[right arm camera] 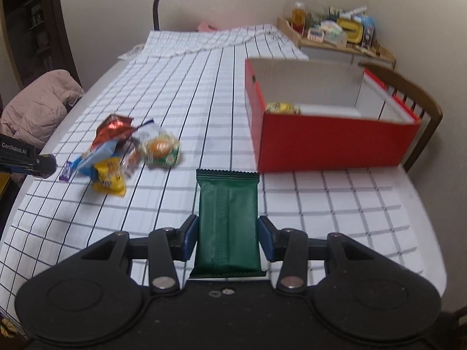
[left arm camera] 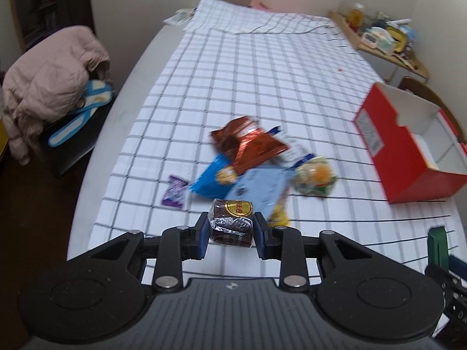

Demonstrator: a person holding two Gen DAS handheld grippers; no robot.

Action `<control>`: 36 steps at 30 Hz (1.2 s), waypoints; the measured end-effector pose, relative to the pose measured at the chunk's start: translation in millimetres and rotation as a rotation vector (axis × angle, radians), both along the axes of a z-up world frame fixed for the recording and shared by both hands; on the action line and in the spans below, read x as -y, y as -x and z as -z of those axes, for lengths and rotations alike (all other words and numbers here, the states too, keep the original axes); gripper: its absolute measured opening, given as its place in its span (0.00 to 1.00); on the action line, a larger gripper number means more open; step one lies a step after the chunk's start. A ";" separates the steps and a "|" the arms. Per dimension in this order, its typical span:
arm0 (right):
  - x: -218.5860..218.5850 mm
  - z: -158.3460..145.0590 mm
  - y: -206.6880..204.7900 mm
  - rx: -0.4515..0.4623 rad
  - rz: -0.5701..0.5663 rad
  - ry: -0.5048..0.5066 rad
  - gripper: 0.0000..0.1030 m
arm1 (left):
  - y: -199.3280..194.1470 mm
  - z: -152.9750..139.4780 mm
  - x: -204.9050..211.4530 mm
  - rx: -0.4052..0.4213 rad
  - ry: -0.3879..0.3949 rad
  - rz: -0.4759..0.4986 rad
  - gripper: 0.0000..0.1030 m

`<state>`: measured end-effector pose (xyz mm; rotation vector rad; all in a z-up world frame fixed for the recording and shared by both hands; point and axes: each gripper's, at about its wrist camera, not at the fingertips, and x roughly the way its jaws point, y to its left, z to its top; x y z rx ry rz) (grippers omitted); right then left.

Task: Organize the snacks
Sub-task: 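Carry chocolate and green bar into the red box and open both tools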

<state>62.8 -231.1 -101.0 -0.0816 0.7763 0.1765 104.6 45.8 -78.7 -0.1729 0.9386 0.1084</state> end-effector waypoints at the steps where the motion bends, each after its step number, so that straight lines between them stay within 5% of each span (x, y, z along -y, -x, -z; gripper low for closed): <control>1: 3.1 -4.4 -2.0 0.006 -0.002 -0.005 0.41 | -0.8 -4.2 5.3 0.007 0.003 0.011 0.29; 20: 88.3 -65.0 -81.0 0.129 0.033 -0.021 0.41 | -64.1 -58.2 136.7 0.097 -0.025 0.197 0.29; 36: 155.2 -50.7 -179.8 0.029 0.057 -0.054 0.41 | -145.0 -43.3 235.7 0.022 -0.046 0.261 0.29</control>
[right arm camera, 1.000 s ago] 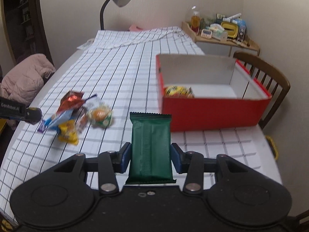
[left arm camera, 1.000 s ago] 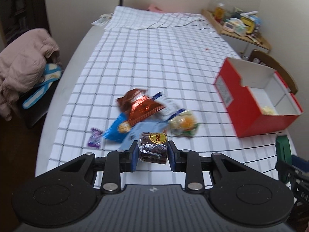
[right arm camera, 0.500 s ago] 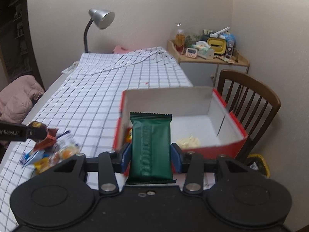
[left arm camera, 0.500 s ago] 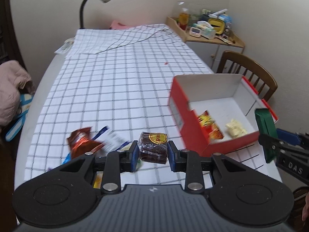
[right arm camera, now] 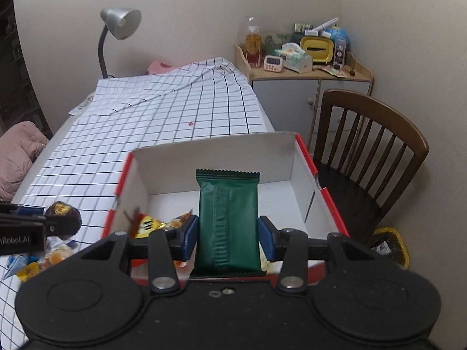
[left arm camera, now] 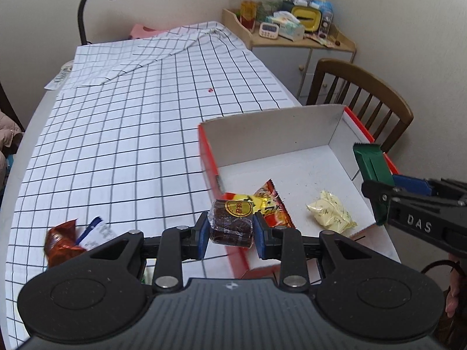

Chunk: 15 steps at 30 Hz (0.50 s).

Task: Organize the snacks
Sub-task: 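Carry chocolate and green bar into the red box and open both tools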

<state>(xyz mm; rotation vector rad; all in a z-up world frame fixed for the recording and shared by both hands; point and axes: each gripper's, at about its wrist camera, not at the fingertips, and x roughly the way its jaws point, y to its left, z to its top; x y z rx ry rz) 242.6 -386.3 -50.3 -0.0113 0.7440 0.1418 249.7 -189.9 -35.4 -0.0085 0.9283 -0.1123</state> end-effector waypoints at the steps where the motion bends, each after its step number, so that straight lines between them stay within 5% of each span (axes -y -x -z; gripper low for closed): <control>1: 2.7 1.7 -5.0 -0.007 -0.002 0.000 0.41 | -3.5 2.0 5.1 -0.004 -0.004 0.005 0.29; 15: 12.8 46.3 -65.5 -0.159 -0.059 0.031 0.41 | -54.6 51.9 60.8 -0.127 -0.092 0.085 0.29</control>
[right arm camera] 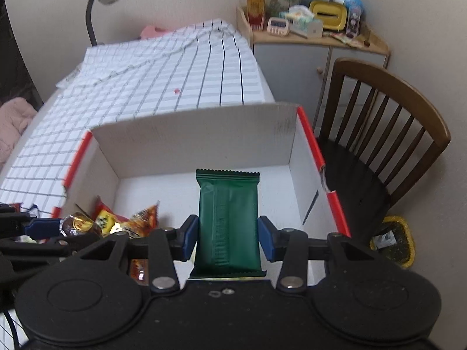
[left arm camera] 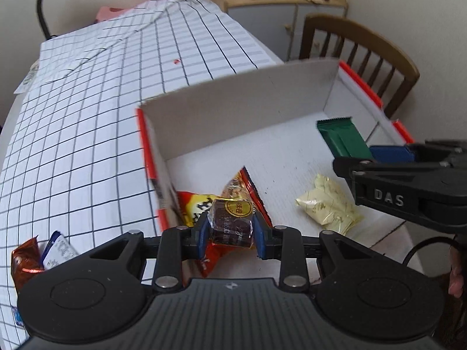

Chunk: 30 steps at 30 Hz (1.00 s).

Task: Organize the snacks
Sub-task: 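Carry chocolate and green bar into the red box and open both tools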

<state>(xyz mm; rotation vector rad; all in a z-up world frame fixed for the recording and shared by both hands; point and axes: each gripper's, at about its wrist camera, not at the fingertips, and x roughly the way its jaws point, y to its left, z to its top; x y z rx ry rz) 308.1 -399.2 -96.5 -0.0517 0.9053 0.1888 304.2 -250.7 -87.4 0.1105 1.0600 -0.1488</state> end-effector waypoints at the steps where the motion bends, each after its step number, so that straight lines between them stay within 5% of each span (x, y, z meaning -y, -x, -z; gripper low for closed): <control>1: -0.2 3.3 -2.2 -0.011 -0.007 0.003 0.41 | -2.3 3.4 3.2 -0.010 -0.002 0.006 0.29; 25: -0.8 27.0 -19.1 -0.111 -0.077 0.011 0.43 | -15.0 32.7 34.6 -0.071 -0.021 0.024 0.30; 30: 0.8 24.4 -16.0 -0.101 -0.077 0.001 0.45 | -10.3 31.1 29.2 -0.068 0.019 0.000 0.48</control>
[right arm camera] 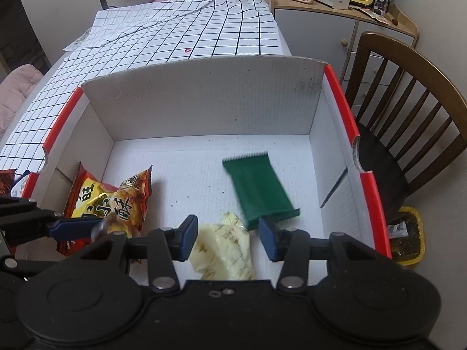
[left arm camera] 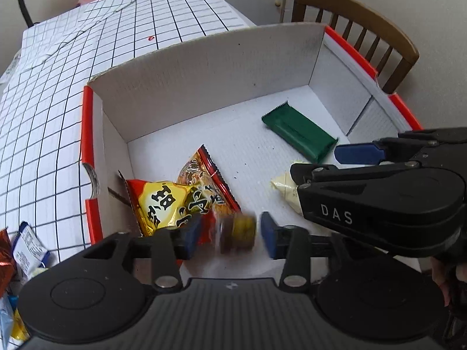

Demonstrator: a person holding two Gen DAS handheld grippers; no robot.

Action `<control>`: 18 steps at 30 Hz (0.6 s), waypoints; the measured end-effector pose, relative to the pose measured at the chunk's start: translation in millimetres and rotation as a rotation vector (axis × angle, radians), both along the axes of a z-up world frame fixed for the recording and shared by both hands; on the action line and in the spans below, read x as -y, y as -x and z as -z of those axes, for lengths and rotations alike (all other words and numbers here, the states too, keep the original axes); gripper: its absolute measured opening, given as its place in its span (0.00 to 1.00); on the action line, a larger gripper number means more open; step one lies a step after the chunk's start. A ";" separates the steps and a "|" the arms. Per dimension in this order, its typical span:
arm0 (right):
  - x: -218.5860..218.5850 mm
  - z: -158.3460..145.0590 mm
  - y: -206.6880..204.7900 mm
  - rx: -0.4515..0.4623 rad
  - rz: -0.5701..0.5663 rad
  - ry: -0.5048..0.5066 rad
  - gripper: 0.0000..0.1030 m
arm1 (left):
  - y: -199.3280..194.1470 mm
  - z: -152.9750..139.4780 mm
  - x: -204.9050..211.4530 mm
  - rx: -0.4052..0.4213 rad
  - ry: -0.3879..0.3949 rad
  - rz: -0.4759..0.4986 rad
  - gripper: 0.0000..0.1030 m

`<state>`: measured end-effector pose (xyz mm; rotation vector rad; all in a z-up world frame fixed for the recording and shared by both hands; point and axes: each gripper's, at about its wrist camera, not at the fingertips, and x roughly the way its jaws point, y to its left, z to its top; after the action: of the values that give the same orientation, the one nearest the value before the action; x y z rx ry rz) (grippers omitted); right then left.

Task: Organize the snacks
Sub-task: 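Carry chocolate and green bar into the red box and open both tools, then move both tools back from the box toward the remaining snacks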

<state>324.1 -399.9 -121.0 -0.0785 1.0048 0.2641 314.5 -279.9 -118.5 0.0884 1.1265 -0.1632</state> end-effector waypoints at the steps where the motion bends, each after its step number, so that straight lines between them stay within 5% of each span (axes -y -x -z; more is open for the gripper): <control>1: 0.1 -0.8 1.5 0.003 0.000 -0.003 0.47 | 1.1 -1.2 -1.4 0.005 0.003 -0.007 0.50; 18: 2.2 -28.2 30.9 0.089 -0.003 -0.038 0.70 | 34.3 -33.7 -25.2 0.086 0.068 -0.074 0.66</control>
<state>293.2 -402.2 -92.7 -0.0563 0.9105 0.2801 280.3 -254.7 -84.8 -0.0063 1.0363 -0.1305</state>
